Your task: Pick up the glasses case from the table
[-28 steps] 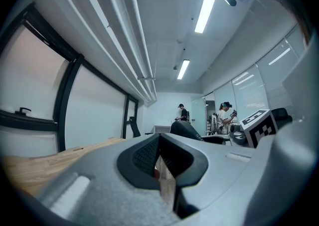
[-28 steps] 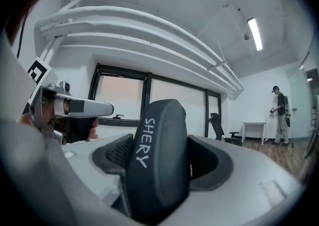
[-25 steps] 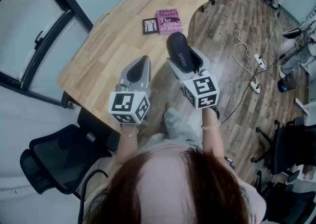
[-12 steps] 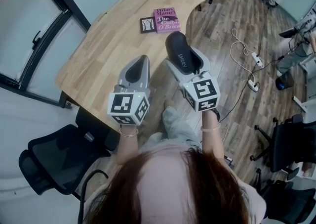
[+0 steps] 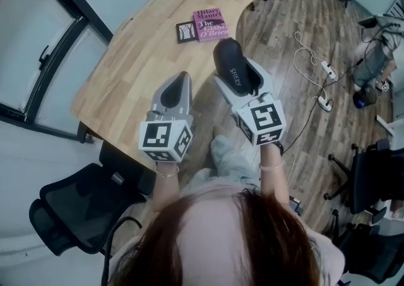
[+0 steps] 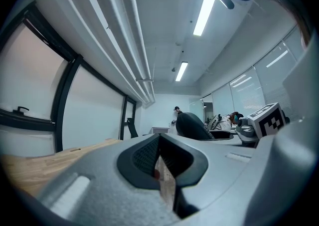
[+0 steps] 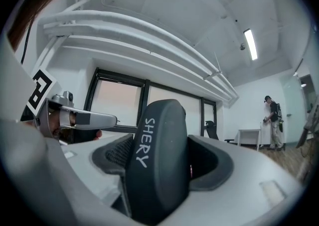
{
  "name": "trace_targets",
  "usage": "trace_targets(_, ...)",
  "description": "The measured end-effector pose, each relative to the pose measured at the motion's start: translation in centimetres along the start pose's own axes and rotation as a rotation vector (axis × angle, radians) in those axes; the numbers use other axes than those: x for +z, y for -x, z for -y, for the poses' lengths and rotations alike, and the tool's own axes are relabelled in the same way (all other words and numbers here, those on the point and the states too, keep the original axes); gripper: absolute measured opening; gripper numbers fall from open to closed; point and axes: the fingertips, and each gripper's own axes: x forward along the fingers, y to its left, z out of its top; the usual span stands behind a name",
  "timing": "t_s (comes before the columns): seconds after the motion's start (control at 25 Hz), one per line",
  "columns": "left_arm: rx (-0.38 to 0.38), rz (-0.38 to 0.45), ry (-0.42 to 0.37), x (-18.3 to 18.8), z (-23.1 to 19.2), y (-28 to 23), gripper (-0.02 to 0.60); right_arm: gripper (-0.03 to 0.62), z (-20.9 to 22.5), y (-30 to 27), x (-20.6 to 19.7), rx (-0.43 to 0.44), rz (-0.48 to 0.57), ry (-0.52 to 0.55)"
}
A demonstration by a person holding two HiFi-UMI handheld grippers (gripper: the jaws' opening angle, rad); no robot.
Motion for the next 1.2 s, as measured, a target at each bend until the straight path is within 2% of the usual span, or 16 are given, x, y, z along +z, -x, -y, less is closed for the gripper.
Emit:
trace_targets(0.56, -0.01, -0.02, 0.025, -0.7, -2.6, -2.1, 0.009, 0.344, -0.6, -3.9, 0.9, 0.004, 0.006, 0.018)
trace_targets(1.2, -0.026, -0.055, 0.054, -2.6, -8.6, -9.2, 0.009, 0.344, 1.9, -12.6, -0.6, -0.009, -0.032, 0.028)
